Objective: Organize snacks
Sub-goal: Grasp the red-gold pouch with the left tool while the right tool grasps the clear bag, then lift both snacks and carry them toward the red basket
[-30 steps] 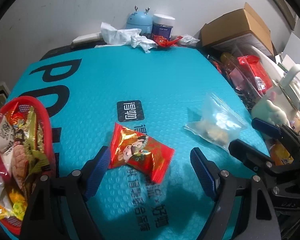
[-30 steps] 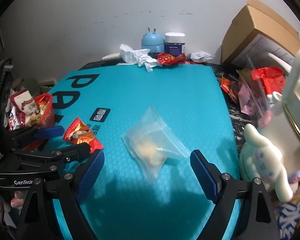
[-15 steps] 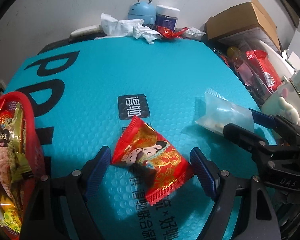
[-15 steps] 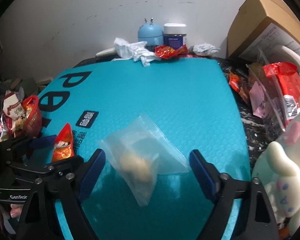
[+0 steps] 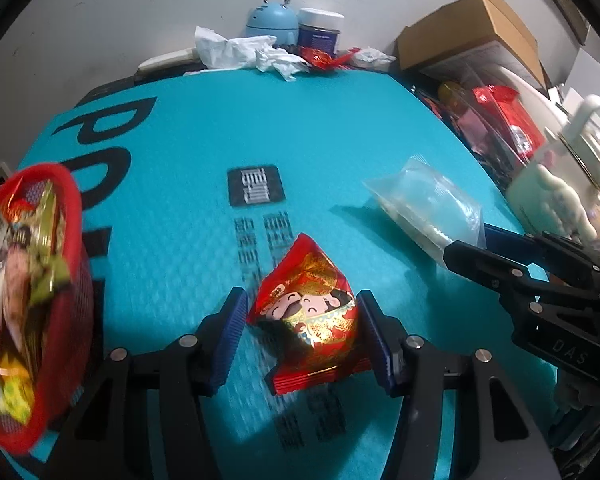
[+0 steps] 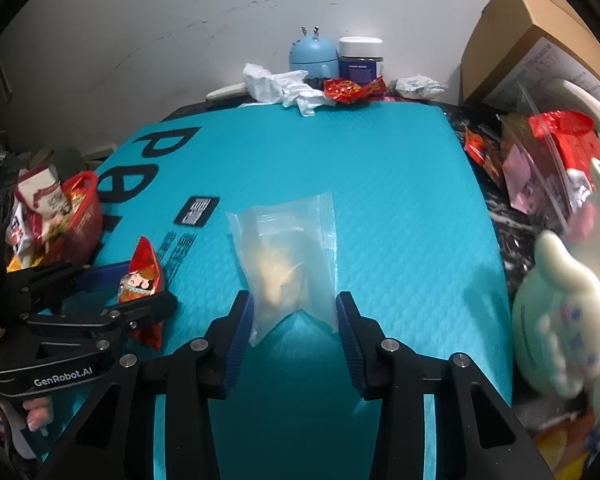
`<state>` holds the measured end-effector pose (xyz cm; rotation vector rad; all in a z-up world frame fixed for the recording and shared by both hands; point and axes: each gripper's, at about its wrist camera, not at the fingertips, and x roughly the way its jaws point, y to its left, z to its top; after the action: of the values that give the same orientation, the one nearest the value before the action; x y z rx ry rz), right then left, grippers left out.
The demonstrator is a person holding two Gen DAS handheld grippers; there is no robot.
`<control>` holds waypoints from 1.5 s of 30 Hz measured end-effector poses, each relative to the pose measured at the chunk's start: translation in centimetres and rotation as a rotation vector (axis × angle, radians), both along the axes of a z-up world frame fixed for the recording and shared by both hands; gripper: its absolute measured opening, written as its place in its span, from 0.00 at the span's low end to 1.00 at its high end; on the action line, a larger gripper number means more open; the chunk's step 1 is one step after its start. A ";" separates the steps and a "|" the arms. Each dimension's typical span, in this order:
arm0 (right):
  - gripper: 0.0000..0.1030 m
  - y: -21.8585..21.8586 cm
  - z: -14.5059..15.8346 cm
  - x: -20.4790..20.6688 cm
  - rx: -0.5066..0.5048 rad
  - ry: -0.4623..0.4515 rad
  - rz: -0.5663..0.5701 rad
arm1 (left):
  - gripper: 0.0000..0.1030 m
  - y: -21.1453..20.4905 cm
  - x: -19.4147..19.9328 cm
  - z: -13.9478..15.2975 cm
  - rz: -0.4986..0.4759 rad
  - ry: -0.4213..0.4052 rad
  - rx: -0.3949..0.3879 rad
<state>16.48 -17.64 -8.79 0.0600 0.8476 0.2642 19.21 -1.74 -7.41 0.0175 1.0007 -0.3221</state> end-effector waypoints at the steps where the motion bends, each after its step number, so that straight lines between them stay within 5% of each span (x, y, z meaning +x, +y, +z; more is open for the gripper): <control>1: 0.40 -0.1 0.0 -0.6 0.004 0.005 -0.002 | 0.53 0.0 -0.5 0.1 -0.002 0.006 -0.003; 26: 0.40 -0.5 -0.1 -14.2 -0.020 0.108 0.043 | 0.53 -1.0 -12.2 0.5 -0.107 0.080 -0.055; 31: 0.46 -0.4 0.0 -14.8 -0.033 0.130 0.053 | 0.53 -0.9 -12.5 0.4 -0.100 0.066 -0.031; 36: 0.69 -0.7 0.7 -14.5 -0.006 0.119 0.045 | 0.54 -1.0 -12.2 0.4 -0.104 0.070 -0.020; 45: 0.70 0.0 1.0 -13.1 -0.040 0.083 0.087 | 0.55 -1.1 -11.5 0.3 -0.100 0.085 -0.020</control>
<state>3.35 -17.66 -7.74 -0.0034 0.9393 0.3283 7.75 -2.85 -7.14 0.0355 1.0833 -0.4270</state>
